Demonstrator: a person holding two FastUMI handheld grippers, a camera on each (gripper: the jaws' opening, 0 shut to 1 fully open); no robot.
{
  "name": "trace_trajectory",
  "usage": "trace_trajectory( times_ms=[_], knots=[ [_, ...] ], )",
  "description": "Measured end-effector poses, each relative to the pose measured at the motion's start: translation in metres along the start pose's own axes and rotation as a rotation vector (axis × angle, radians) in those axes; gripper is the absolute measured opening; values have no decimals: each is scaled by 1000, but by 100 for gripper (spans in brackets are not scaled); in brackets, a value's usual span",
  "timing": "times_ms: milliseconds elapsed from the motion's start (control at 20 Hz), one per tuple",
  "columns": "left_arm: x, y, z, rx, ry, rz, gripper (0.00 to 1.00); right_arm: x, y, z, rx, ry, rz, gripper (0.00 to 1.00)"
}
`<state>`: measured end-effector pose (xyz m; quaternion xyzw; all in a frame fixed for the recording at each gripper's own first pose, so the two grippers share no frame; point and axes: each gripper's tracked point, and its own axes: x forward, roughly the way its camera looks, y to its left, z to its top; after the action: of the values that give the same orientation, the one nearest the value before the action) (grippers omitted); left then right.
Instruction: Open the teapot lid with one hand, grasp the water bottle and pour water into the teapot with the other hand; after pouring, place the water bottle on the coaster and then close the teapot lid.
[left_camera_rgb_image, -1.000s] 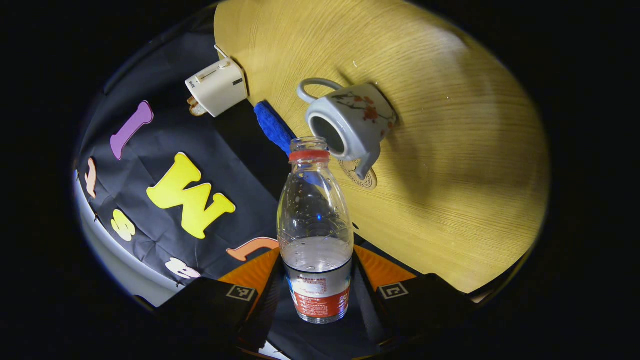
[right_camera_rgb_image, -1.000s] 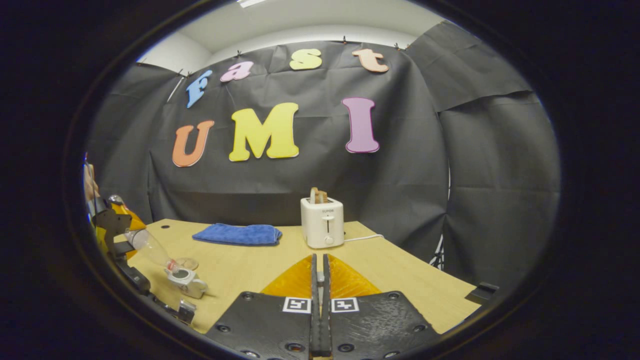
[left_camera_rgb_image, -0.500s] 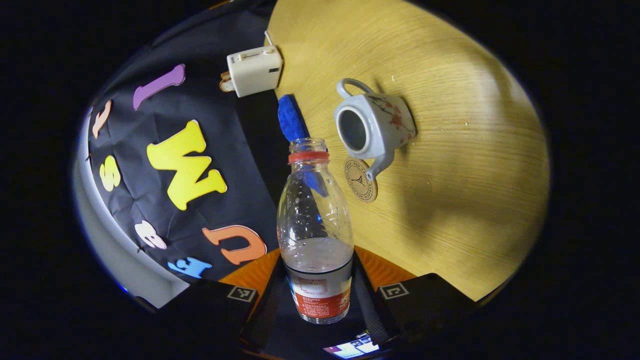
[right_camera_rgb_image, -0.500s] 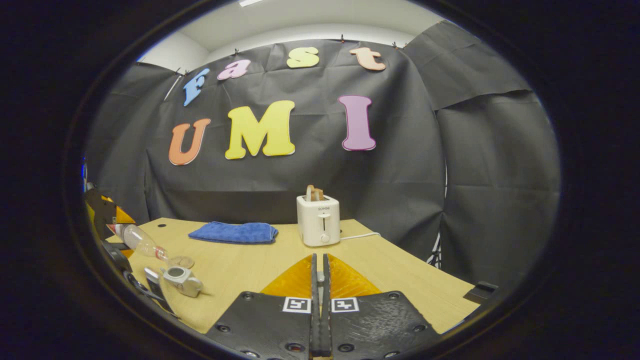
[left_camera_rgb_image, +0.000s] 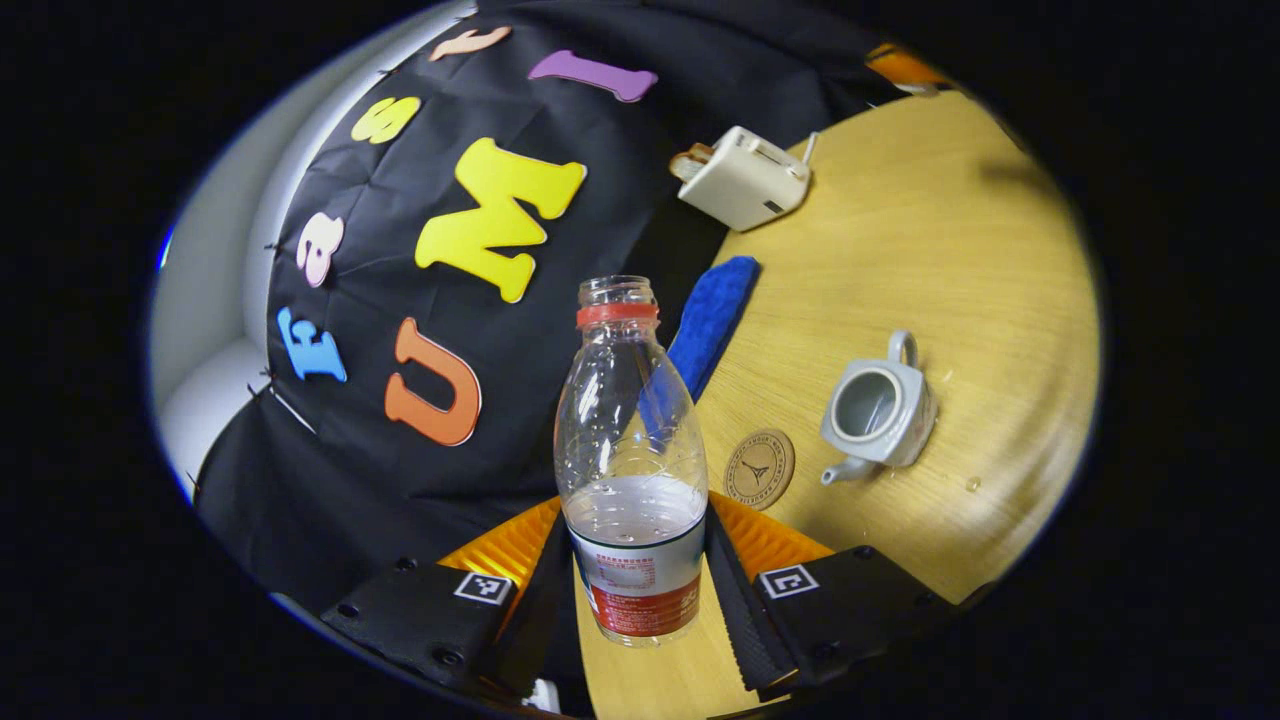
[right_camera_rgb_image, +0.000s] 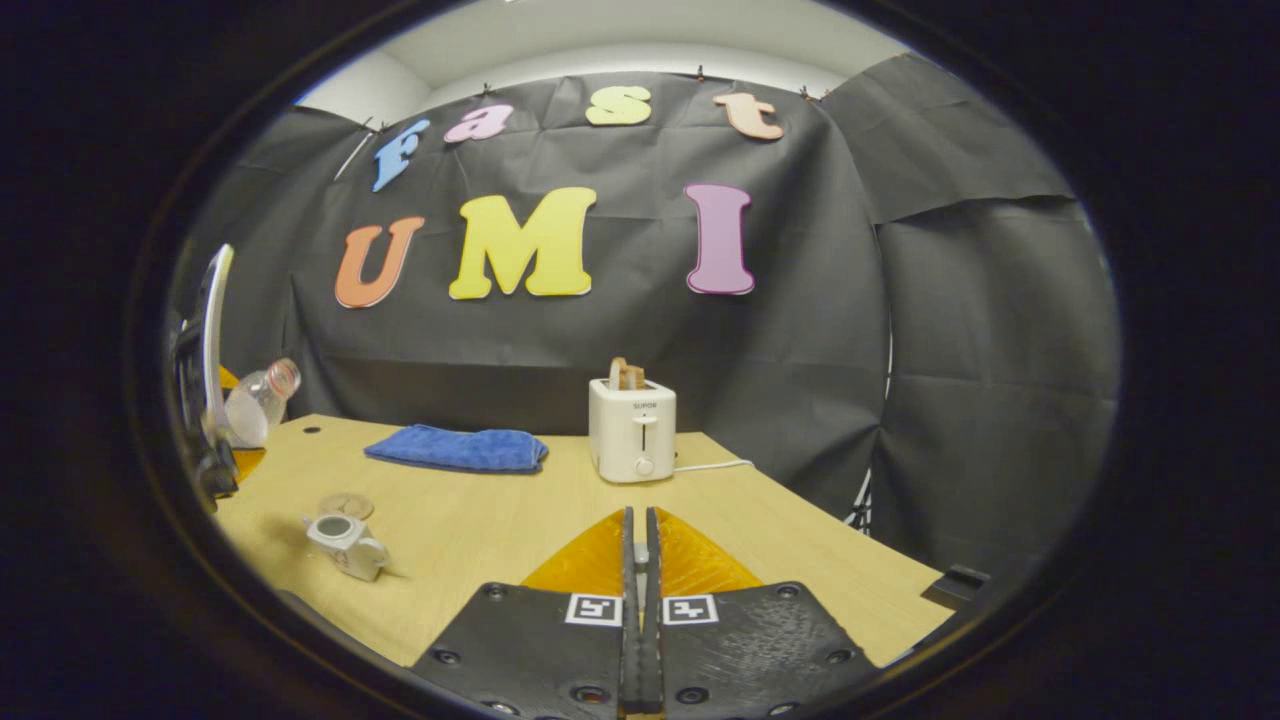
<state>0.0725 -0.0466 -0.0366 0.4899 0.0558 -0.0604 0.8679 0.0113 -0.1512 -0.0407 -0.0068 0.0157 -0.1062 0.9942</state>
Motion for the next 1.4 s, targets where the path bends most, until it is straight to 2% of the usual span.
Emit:
trace_trajectory(
  times_ms=[100,200,350,600,750,900,1050,1300,1400],
  knots=[
    [3,3,1,-144,-34,12,74,-2,3,2,0,-5,6,0],
    [11,9,2,-329,-69,25,74,-2,5,1,0,-6,10,1],
    [26,5,-4,-567,-76,11,74,0,6,-2,1,2,14,0],
    [40,9,-2,-842,-171,30,75,2,10,-7,9,14,21,1],
    [55,6,-3,-979,-190,9,76,4,10,-9,2,17,17,0],
    [80,9,-7,-1034,-186,3,76,5,9,-12,-1,21,13,0],
    [100,4,-6,-1012,-177,-10,76,8,9,-14,6,30,12,1],
    [119,-16,15,-1011,-196,-73,77,15,16,-28,-5,62,22,0],
    [124,-16,14,-986,-194,-60,77,16,18,-28,-8,62,24,0]
  ],
)
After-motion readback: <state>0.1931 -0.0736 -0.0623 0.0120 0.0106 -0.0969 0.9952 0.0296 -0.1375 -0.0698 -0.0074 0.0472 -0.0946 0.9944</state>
